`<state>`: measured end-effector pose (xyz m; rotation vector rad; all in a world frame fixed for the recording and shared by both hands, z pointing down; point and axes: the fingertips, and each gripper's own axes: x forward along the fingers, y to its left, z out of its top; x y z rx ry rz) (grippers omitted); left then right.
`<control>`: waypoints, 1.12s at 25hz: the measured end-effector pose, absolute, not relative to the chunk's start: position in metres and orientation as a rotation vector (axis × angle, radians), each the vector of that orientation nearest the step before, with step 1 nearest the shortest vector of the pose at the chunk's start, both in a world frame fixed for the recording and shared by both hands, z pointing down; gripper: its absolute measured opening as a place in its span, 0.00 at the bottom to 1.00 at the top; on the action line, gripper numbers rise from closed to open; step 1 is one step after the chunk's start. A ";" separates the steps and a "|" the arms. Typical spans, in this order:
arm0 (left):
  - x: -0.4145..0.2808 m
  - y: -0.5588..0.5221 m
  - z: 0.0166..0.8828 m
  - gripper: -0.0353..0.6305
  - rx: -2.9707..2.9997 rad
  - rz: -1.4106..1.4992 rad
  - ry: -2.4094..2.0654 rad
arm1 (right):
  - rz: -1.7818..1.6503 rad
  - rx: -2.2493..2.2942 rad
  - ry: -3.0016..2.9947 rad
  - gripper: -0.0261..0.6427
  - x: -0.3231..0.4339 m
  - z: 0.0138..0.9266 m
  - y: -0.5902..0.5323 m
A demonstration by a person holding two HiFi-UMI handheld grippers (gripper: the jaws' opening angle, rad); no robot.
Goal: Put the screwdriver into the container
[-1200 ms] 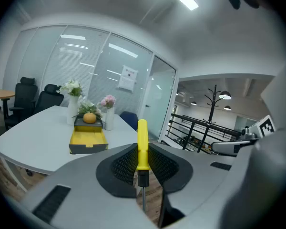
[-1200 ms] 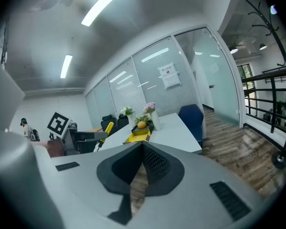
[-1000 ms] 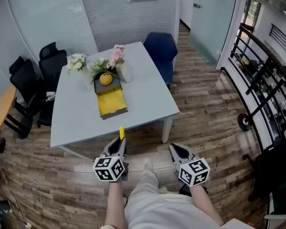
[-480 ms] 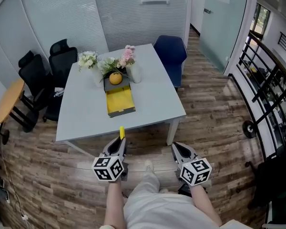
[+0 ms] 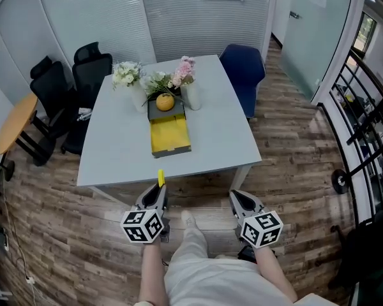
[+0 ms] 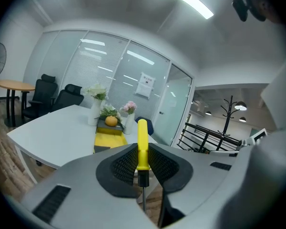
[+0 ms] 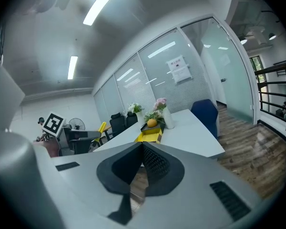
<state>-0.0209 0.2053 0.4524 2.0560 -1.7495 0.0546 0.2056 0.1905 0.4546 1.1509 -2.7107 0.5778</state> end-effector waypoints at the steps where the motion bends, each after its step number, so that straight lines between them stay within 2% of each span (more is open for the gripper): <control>1: -0.025 0.197 0.455 0.15 2.052 0.052 -1.749 | 0.582 1.148 -2.707 0.06 0.201 0.458 0.182; 6: -0.059 0.148 0.473 0.15 2.018 0.067 -1.745 | 0.608 1.132 -2.665 0.06 0.169 0.476 0.126; 18: -0.157 0.018 0.492 0.15 1.946 0.024 -1.675 | 0.578 1.018 -2.612 0.06 0.039 0.482 -0.006; 28: -0.179 -0.051 0.507 0.15 1.977 0.027 -1.567 | 0.576 1.100 -2.555 0.06 0.011 0.489 -0.066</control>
